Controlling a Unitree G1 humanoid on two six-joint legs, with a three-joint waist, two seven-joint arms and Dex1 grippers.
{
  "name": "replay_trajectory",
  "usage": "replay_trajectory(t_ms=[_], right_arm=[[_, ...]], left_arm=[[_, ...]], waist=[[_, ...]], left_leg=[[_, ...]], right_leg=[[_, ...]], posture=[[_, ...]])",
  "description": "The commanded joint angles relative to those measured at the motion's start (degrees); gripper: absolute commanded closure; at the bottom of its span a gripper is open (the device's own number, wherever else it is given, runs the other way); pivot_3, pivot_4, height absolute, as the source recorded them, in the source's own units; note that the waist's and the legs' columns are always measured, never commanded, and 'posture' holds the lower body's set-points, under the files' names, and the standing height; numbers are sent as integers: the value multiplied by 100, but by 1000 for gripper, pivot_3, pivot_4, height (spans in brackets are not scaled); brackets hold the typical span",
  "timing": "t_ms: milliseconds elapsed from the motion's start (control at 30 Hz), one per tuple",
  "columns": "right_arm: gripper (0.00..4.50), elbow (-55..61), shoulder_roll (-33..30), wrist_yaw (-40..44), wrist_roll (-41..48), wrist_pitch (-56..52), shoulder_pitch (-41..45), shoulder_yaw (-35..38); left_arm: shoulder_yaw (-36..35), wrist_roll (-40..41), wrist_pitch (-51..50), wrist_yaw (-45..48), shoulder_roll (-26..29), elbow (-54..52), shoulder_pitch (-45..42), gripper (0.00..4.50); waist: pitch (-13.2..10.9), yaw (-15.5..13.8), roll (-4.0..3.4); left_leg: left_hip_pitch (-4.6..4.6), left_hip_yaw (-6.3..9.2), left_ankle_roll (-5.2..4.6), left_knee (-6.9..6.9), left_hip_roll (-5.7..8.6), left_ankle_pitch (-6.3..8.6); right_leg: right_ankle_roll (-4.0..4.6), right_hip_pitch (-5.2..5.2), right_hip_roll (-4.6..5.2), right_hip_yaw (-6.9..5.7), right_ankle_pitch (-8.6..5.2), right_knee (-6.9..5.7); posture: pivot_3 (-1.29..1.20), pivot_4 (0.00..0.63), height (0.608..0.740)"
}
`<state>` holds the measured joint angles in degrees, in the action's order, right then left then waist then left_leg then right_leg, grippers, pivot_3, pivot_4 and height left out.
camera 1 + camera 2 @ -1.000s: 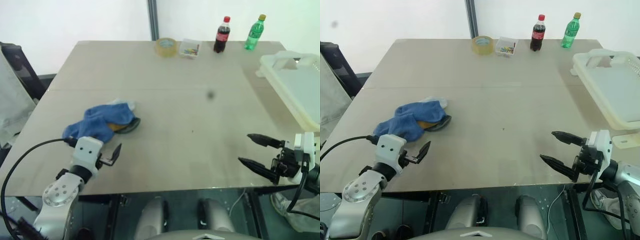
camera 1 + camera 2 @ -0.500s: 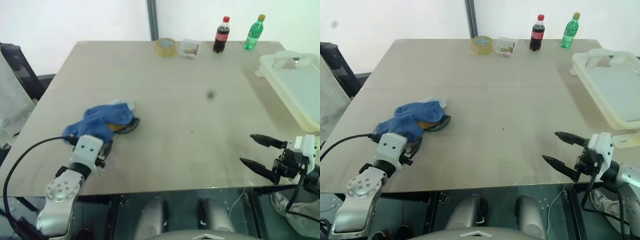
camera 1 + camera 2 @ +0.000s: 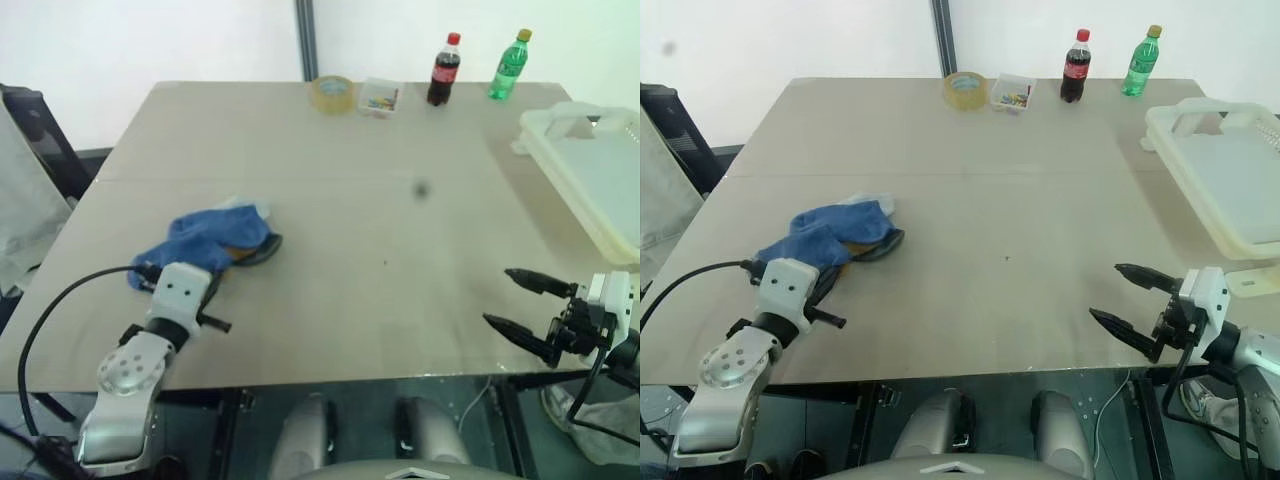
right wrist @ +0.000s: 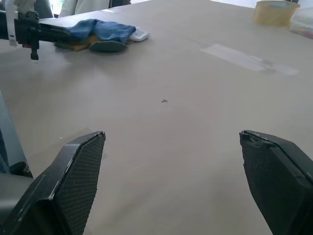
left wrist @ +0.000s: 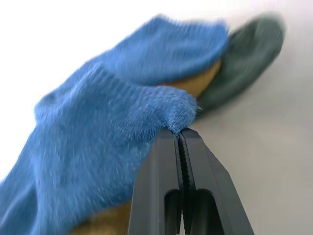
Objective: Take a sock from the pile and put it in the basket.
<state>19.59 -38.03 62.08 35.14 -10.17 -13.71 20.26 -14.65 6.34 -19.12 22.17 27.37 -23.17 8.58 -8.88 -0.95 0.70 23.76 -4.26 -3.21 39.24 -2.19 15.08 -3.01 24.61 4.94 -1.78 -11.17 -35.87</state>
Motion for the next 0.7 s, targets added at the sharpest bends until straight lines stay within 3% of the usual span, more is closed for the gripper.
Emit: replay_trajectory(t_ms=[33,233,333,500,700], right_arm=[[0,14,-32,24,22,107,114,6],[0,-154,-52,24,-85,143,367,-145],[0,-241,-92,-16,-112,142,526,-115],[0,-282,-96,-88,-188,157,593,-81],[0,-294,-133,-111,-218,152,604,-18]], left_arm=[[328,569,-739,32,-214,-619,-665,4445],[1875,355,-1501,-105,-878,-304,-1714,4445],[2277,492,-1819,-137,-1265,-233,-1947,4445],[3067,399,-1932,153,-1432,164,-2191,4445],[3437,508,-2004,386,-1729,596,-2481,4445]], waist=[[0,-8,1],[3,12,4],[3,20,4],[3,9,4],[3,2,4]], left_leg=[[0,1,0,0,1,0],[-7,8,-1,7,26,-1],[-8,8,-1,7,20,-1],[-11,12,0,7,14,-1],[-6,14,-1,12,18,-1]], right_leg=[[0,-2,0,-1,0,0],[-2,-23,-6,0,2,1],[-2,-21,-15,3,2,0],[-1,-22,-24,2,1,-1],[-1,-22,-22,5,1,1]], posture=[[0,150,740],[0,150,740],[0,150,740],[0,150,740],[0,150,740]])
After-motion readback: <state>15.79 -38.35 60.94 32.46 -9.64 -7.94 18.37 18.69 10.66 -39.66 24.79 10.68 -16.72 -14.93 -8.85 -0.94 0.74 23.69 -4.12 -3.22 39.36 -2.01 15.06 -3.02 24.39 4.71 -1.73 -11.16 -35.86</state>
